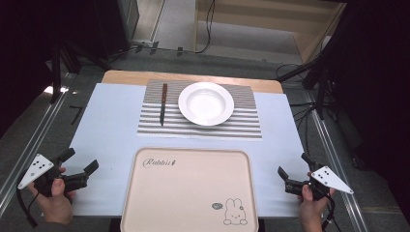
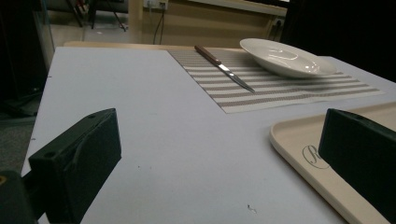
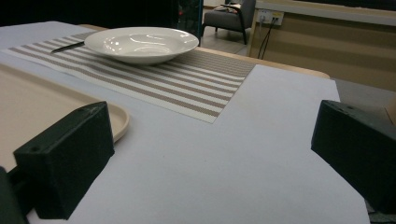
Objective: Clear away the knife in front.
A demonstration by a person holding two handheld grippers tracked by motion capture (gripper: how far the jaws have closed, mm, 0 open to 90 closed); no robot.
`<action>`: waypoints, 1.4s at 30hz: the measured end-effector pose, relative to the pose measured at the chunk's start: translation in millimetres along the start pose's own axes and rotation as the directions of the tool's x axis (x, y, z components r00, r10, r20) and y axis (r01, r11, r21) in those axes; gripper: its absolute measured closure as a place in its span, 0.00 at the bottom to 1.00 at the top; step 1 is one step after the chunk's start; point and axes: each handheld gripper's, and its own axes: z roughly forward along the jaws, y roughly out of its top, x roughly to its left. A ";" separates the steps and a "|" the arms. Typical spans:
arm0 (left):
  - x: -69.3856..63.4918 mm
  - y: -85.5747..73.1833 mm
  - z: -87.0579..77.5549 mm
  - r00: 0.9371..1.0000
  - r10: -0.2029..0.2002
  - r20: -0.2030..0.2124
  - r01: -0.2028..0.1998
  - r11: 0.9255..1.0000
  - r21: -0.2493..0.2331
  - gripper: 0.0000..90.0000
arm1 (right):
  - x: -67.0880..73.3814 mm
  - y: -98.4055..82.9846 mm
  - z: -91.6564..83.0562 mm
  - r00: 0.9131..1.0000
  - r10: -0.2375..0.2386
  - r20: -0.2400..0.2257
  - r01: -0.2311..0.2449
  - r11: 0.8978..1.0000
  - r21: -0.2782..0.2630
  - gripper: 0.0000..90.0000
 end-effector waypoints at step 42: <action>-63.9 86.9 49.0 0.996 0.065 0.064 -0.068 0.996 0.056 0.00 | 0.2 -0.8 1.5 1.000 0.006 0.006 -0.006 1.000 -0.021 0.00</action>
